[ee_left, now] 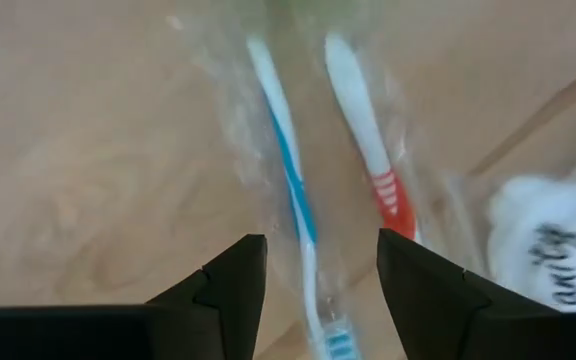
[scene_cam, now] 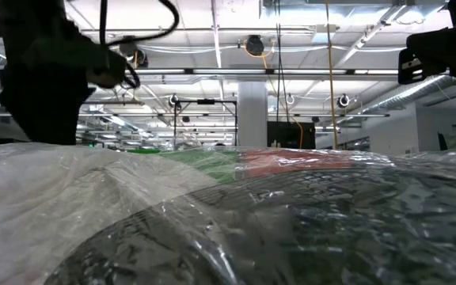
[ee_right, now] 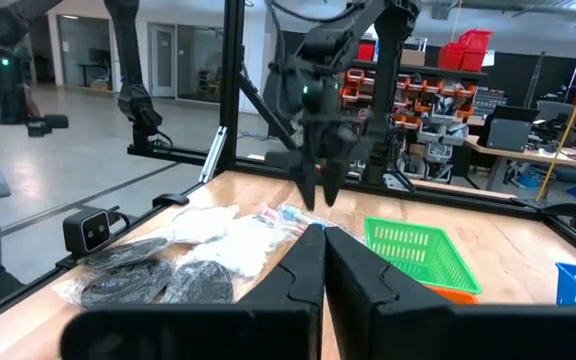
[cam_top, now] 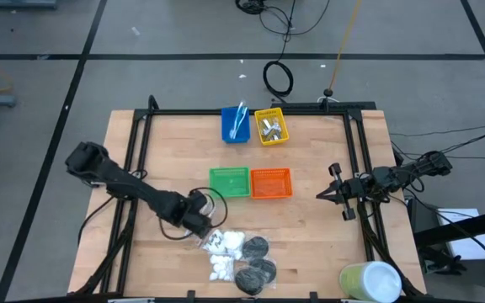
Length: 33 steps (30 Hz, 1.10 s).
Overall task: Pick & Place Travel size toiletries
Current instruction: Put the blue toothbrush into the blue bin
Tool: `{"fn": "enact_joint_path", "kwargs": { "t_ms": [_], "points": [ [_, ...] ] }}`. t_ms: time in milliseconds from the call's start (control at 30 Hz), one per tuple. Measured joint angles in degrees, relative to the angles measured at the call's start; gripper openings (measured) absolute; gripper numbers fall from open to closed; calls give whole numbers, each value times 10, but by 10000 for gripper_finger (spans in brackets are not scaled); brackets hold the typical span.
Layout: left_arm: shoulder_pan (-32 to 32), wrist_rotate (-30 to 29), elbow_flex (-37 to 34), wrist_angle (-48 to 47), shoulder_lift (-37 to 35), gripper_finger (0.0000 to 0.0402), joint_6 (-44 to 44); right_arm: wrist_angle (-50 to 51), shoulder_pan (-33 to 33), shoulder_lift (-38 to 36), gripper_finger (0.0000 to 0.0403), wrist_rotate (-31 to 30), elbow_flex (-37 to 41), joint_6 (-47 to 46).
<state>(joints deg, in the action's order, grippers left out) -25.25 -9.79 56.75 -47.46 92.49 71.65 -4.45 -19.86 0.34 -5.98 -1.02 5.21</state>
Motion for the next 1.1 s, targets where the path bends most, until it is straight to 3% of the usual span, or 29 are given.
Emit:
{"fn": "enact_joint_path", "kwargs": {
  "t_ms": [533,767,900,1100],
  "points": [
    [32,77,3,8,91,141,2,-1,0,0,0,0,0,0],
    [32,80,3,-3,90,79,2,-1,0,0,0,0,0,0],
    [32,79,0,-51,79,15,12,-1,0,0,0,0,0,0],
    [18,50,-1,-170,17,11,76,-6,0,0,0,0,0,0]
  ]
}}
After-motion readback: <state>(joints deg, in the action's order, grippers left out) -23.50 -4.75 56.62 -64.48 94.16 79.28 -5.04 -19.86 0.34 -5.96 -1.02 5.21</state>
